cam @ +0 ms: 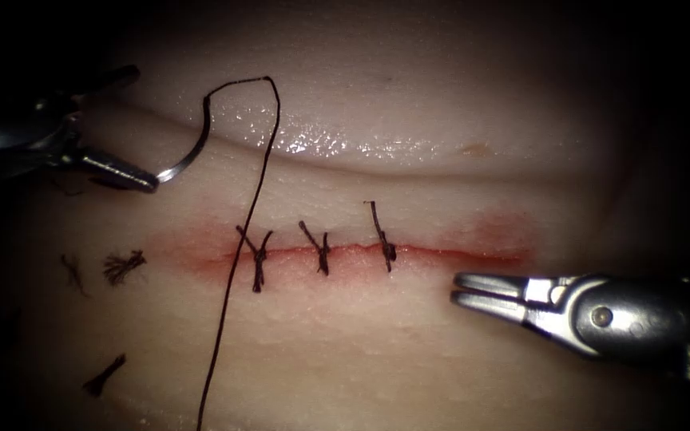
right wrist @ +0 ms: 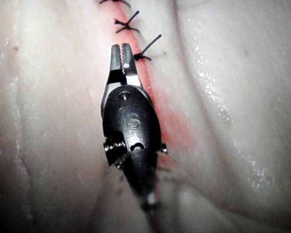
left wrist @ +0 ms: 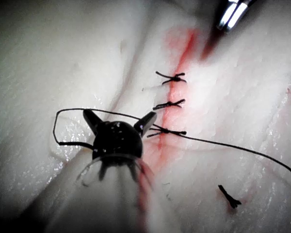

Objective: Wound Closure

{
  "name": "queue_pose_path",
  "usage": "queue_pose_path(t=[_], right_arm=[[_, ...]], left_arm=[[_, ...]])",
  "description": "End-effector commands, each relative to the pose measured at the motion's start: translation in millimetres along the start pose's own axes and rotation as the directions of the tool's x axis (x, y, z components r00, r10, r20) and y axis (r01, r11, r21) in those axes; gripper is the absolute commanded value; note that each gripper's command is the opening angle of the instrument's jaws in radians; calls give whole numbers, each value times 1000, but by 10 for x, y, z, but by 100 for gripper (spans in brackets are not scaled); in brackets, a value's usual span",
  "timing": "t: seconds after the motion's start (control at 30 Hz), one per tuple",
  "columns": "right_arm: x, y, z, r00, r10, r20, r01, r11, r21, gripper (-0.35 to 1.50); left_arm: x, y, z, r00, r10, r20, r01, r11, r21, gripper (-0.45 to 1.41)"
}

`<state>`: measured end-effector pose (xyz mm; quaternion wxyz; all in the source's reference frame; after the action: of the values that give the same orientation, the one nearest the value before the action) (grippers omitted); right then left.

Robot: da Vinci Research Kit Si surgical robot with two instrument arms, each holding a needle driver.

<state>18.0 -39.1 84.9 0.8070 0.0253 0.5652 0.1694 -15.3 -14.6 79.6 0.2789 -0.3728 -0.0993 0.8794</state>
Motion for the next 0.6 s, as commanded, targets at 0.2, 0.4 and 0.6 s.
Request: queue_pose_path(t=[0.2,0.4,0.6], right_arm=[[-5,-11,-10,971,236,25,-235,972,-27,131],[3,-18,-14,955,296,23,-296,955,-11,141],[5,-18,-15,955,295,40,-295,955,-6,135]], left_arm=[[-28,-20,37,992,6,126,-4,1000,-18,106],[-60,-28,65,971,0,237,9,999,-36,106],[-83,-31,89,958,-2,286,26,997,-79,104]])
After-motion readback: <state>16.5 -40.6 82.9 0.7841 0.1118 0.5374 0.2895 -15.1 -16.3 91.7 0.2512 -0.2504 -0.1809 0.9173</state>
